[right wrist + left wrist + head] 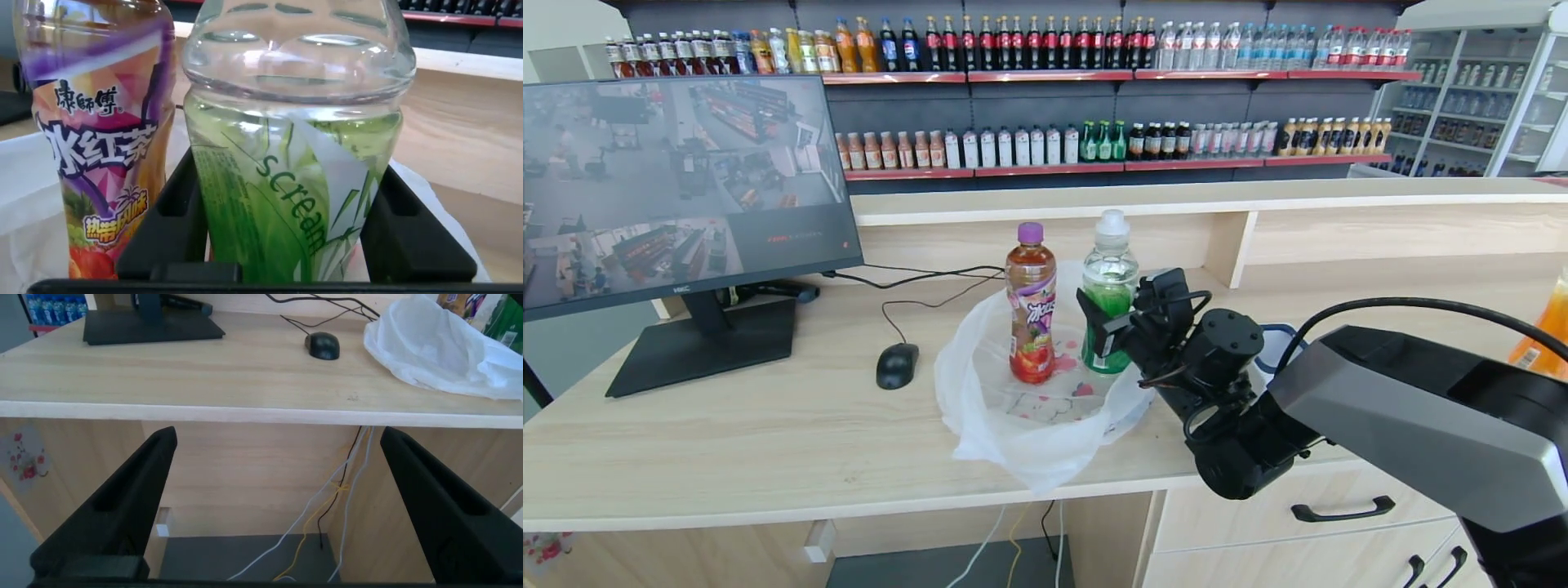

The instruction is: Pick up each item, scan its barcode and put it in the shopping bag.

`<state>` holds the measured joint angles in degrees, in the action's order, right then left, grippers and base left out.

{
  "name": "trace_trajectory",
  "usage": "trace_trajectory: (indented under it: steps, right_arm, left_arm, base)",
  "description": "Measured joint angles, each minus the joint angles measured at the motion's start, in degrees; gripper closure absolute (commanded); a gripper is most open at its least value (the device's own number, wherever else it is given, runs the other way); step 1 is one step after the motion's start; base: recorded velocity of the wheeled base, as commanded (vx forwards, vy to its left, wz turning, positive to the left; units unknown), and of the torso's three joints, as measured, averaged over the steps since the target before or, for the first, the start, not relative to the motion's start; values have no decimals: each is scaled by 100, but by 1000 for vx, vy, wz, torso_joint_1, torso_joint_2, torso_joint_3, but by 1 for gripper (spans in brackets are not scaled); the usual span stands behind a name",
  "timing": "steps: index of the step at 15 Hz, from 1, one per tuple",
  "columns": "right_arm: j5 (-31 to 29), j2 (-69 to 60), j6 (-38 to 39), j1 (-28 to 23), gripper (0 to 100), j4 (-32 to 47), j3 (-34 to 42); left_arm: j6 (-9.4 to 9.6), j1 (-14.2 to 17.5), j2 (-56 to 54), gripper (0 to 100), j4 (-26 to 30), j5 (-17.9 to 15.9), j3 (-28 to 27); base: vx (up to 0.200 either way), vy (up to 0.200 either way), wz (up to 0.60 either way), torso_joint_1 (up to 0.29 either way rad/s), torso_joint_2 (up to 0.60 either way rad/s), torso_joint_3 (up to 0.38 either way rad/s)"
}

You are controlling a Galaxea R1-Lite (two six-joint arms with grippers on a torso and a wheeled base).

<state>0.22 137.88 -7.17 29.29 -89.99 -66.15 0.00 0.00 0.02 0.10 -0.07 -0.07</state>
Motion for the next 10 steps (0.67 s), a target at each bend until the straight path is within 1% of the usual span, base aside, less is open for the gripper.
trace_trajectory:
  steps: [10]
  right_arm:
    - [-4, 85, 6, -22, 100, 24, -151]
  left_arm:
    - [0, 0, 0, 0, -2, 0, 0]
  base:
    - [0, 0, 0, 0, 0, 0]
